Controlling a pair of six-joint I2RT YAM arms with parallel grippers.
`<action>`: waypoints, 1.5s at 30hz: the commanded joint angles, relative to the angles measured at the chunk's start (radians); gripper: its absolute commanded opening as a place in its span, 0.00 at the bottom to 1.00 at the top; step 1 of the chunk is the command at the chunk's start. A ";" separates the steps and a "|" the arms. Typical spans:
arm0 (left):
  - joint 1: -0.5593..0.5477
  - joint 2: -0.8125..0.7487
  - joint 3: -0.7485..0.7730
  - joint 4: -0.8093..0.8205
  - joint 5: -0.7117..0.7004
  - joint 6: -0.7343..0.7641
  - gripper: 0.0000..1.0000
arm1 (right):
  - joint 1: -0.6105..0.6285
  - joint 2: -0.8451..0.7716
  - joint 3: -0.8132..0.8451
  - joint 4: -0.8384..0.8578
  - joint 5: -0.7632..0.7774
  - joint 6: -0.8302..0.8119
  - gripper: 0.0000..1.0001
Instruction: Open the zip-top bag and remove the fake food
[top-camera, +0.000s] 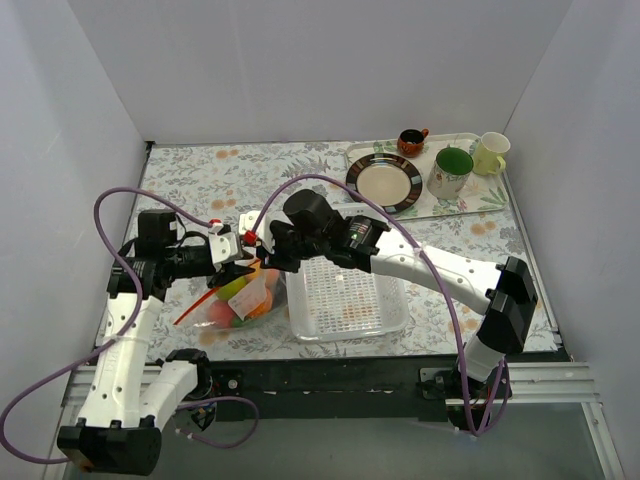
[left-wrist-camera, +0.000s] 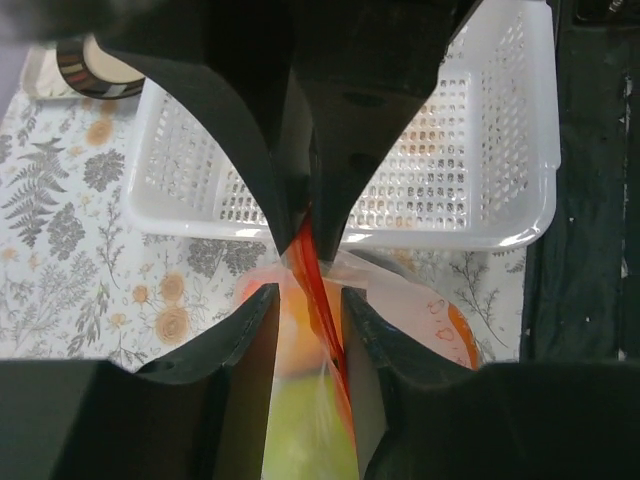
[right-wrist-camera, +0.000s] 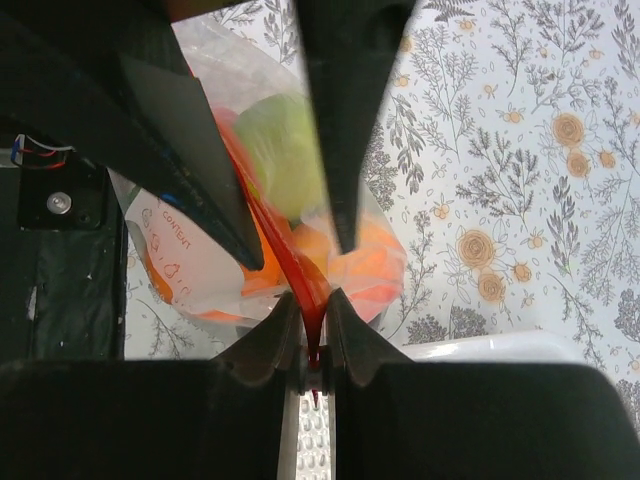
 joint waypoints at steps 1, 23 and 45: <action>-0.002 0.048 0.052 -0.227 -0.056 0.111 0.28 | 0.011 -0.072 0.021 0.108 -0.019 0.010 0.01; -0.016 0.162 0.188 -0.258 -0.100 0.081 0.22 | 0.008 -0.171 -0.086 0.270 0.001 0.033 0.23; -0.014 0.142 0.248 -0.248 -0.096 0.047 0.26 | -0.411 -0.340 -0.832 1.258 -0.450 0.685 0.98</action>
